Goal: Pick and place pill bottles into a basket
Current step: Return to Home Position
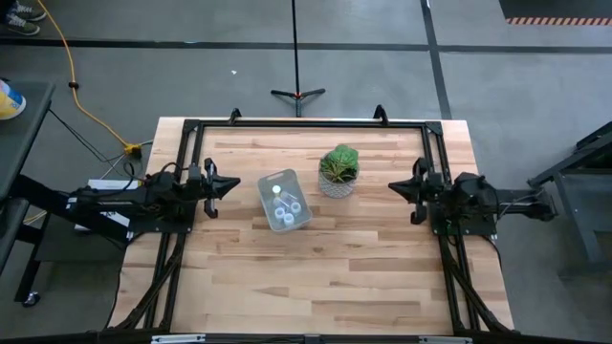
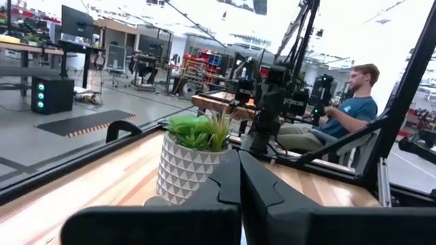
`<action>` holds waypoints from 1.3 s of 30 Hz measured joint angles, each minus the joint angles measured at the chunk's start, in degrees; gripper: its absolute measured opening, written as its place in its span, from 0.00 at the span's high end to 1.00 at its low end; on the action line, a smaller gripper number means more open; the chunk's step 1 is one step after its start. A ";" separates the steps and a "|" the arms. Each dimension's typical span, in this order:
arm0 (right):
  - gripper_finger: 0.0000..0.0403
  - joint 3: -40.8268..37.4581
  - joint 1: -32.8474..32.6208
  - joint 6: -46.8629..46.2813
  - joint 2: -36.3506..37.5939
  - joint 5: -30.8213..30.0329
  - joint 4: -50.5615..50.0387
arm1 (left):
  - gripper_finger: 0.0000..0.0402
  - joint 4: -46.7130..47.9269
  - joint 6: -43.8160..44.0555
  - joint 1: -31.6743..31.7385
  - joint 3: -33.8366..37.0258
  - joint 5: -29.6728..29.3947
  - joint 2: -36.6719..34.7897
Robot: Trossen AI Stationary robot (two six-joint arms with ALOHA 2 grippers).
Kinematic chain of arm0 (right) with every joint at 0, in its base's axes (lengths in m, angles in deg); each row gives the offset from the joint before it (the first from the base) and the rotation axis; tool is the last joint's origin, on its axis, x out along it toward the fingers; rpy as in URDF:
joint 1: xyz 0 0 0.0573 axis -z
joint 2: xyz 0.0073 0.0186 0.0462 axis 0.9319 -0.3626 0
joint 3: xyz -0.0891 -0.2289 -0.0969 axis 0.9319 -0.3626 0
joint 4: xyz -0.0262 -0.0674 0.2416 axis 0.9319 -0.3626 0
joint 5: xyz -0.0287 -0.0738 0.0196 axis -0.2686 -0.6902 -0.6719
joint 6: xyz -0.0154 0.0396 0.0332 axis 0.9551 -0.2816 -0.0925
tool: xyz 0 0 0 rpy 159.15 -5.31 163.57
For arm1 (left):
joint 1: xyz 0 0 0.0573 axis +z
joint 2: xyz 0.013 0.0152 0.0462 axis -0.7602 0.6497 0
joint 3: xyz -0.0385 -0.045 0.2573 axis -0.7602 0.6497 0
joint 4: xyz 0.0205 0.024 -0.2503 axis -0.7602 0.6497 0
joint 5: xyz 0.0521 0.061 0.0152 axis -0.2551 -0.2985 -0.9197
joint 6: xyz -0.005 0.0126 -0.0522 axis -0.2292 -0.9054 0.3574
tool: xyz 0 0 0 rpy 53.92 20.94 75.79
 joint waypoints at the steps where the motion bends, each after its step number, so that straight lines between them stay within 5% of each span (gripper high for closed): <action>1: 0.98 -2.00 0.00 0.20 0.03 0.04 3.36 | 0.92 0.04 -0.01 0.00 0.20 -0.08 -0.19; 3: 0.98 -5.66 0.00 -0.17 0.08 0.22 8.69 | 0.93 0.09 0.13 0.00 0.45 -0.06 -0.45; 23: 0.98 -5.74 0.00 -4.64 0.12 -0.32 3.18 | 0.94 7.01 -1.12 -0.02 0.68 5.63 -0.74; 32: 0.98 -5.76 0.00 -3.57 0.10 0.40 2.40 | 0.73 8.10 2.99 0.00 0.72 2.76 -0.70; 39: 0.98 -5.76 0.00 -3.56 0.10 0.42 2.23 | 0.67 8.10 2.99 0.00 0.75 2.74 -0.70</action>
